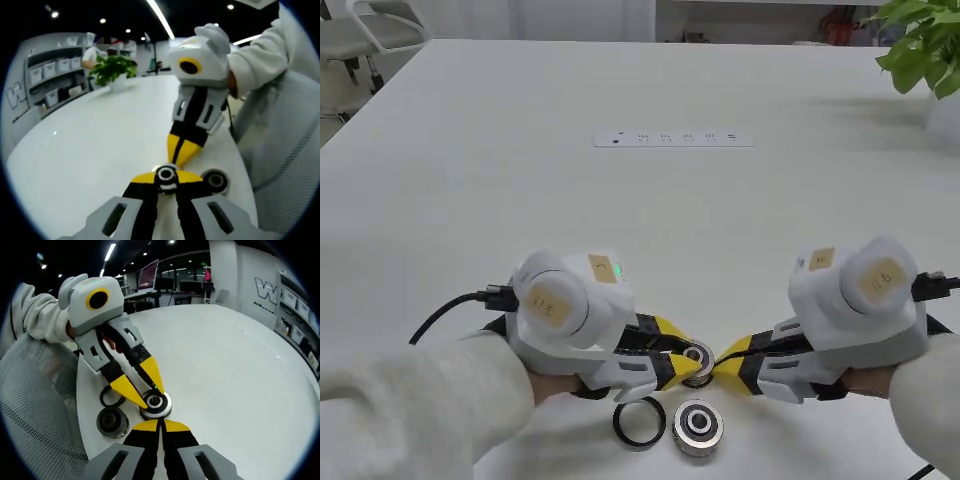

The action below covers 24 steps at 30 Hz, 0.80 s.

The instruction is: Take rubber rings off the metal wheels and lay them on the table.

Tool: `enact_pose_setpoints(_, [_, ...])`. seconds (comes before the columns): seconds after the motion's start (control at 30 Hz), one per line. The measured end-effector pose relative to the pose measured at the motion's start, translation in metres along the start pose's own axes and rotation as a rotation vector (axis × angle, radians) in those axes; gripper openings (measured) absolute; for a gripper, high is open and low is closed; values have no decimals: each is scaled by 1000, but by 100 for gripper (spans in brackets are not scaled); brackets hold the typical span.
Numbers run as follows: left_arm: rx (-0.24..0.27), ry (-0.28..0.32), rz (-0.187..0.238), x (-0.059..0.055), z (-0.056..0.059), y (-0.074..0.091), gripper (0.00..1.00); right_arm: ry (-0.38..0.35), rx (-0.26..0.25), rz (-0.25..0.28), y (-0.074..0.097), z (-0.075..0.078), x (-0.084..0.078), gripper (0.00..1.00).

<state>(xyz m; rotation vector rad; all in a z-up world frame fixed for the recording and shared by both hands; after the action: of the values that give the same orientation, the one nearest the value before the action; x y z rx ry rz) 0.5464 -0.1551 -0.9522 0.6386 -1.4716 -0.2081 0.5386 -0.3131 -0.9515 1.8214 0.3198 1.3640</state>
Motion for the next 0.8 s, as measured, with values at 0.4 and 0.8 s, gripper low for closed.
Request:
enact_pose_setpoints(0.4, [-8, -6, -2, 1, 1, 0, 14, -166, 16, -11, 2, 2, -3, 0])
enact_pose_setpoints(0.8, [-7, -6, -4, 1, 2, 0, 14, -202, 5, -25, 1, 1, -2, 0])
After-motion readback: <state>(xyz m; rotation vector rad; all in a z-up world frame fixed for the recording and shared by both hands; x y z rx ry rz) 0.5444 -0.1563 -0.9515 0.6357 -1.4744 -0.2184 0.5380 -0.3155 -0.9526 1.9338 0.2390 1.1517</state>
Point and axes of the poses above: the centre of the closed fingertips' face, and the gripper's own axes: y roughly backward along the fingers, z roughly to its right, x roughly out of its top, the point moved 10 cm from there along y, roughly backward along the fingers, and after that the axes turned 2 degrees about -z, right-handed, at the moved point
